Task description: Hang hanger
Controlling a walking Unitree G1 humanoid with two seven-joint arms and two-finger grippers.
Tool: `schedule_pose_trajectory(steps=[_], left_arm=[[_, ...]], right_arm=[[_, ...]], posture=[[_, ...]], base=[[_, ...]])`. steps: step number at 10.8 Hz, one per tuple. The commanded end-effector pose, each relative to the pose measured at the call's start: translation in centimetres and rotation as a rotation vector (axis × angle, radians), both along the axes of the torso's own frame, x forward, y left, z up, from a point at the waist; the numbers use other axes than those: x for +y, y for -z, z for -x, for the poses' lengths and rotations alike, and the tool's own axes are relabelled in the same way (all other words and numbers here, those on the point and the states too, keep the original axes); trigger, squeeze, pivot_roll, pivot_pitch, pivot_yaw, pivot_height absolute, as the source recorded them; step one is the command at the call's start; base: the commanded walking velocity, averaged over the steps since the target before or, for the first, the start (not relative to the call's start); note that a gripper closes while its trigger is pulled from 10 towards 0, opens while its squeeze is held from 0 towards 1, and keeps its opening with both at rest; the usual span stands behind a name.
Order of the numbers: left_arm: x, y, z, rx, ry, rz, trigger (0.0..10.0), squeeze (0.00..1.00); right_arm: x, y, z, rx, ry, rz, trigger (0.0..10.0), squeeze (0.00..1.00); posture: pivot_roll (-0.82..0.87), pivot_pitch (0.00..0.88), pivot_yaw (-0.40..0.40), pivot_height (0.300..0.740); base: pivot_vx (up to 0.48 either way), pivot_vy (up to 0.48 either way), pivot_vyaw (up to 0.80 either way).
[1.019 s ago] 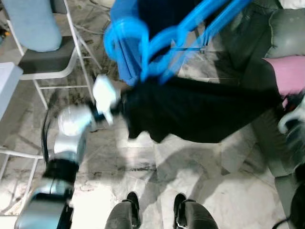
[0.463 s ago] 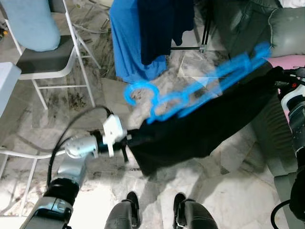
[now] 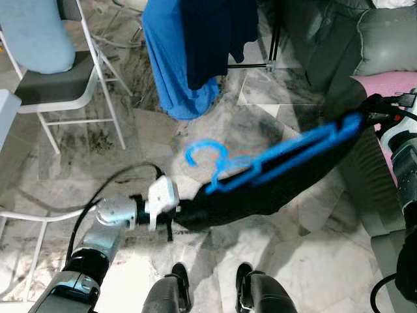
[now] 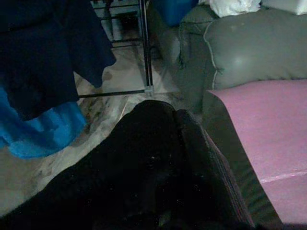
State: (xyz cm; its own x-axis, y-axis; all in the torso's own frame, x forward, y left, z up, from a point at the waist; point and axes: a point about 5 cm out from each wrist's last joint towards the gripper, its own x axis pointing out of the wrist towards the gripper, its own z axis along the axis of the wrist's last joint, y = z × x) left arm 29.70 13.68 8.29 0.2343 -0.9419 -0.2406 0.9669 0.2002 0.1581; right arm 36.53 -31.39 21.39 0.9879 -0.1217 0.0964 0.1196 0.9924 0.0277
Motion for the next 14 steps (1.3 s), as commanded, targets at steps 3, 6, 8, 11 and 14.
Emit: schedule_pose_trajectory(steps=[3,6,8,11,14], left_arm=[[2.0,2.6,1.1,0.088,-0.018,-0.155,0.0,0.0],[2.9,3.8,0.4,0.101,-0.178,-0.252,0.0,0.0],[3.0,4.8,0.3,0.106,-0.229,-0.344,0.0,0.0],[2.5,5.9,-0.2,0.101,-0.342,-0.451,0.0,0.0],[0.3,7.1,0.0,0.127,-0.392,-0.475,0.0,0.0]], right_arm=[[-0.2,-2.1,0.0,-0.073,0.013,0.016,0.0,0.0],[0.1,-2.1,-0.1,-0.077,-0.003,0.019,0.0,0.0],[0.6,-2.2,-0.1,-0.089,-0.023,0.016,0.0,0.0],[1.8,-2.6,-0.2,-0.11,-0.067,0.026,0.0,0.0],[3.6,-2.7,-1.0,-0.113,-0.104,0.024,0.0,0.0]], posture=[[-0.06,0.283,0.058,0.74],[-0.06,0.287,0.065,0.74],[-0.06,0.288,0.068,0.74],[-0.07,0.288,0.067,0.74],[-0.08,0.285,0.062,0.74]], base=[[0.0,0.0,0.0],[0.0,0.0,0.0],[0.0,0.0,0.0],[0.0,0.0,0.0],[0.0,0.0,0.0]])
